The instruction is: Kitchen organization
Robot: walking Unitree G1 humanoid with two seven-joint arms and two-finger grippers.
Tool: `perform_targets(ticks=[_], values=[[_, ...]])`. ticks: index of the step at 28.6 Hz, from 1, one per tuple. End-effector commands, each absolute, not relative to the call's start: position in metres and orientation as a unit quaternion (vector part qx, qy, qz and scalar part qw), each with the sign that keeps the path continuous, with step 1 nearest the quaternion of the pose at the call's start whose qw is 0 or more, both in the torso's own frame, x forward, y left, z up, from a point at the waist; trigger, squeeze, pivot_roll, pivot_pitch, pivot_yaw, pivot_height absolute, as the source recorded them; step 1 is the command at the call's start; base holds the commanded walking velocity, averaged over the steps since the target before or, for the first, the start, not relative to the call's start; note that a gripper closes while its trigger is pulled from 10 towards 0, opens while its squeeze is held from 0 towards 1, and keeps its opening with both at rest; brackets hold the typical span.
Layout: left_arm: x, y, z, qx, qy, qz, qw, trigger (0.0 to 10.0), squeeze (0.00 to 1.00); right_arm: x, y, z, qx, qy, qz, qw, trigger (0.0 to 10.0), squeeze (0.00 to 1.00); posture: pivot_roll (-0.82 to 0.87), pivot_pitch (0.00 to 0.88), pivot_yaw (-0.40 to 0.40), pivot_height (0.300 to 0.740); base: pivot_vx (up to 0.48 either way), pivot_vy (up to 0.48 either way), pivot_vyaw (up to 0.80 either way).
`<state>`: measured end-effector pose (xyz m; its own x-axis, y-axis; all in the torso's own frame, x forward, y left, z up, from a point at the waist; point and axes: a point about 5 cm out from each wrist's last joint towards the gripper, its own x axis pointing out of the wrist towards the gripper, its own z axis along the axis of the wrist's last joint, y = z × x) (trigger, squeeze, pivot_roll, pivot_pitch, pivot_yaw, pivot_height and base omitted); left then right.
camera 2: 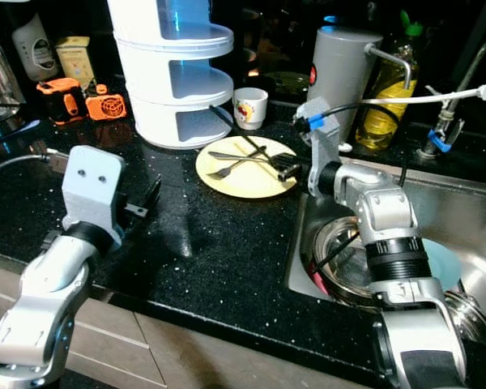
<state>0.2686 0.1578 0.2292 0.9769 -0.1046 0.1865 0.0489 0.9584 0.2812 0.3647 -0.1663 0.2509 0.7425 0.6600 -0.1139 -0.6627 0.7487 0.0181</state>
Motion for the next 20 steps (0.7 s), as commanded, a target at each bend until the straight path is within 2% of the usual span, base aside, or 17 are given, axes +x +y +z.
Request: perform_targets(ticks=[1,12,16,20], values=[[0.270,0.158,0.227,0.135,-0.097,-0.042,0.985,10.0,0.00,0.359,-0.174,0.248,0.005,0.057,0.359,0.932,0.0,0.00,0.09,0.000,-0.062,0.740,0.000,0.000,-0.70],[0.273,0.154,0.227,0.133,-0.098,-0.050,0.985,10.0,0.00,0.346,-0.190,0.245,0.016,0.053,0.374,0.926,0.0,0.00,0.08,0.000,-0.052,0.740,0.000,0.000,-0.78],[0.274,0.153,0.227,0.132,-0.099,-0.054,0.985,10.0,0.00,0.346,-0.202,0.241,-0.014,0.074,0.344,0.936,0.0,0.00,0.07,0.000,-0.052,0.740,0.000,0.000,-0.78],[0.274,0.152,0.227,0.131,-0.100,-0.055,0.985,10.0,0.00,0.350,-0.201,0.233,-0.029,0.097,0.318,0.943,0.0,0.00,0.07,0.000,-0.052,0.740,0.000,0.000,-0.78]])
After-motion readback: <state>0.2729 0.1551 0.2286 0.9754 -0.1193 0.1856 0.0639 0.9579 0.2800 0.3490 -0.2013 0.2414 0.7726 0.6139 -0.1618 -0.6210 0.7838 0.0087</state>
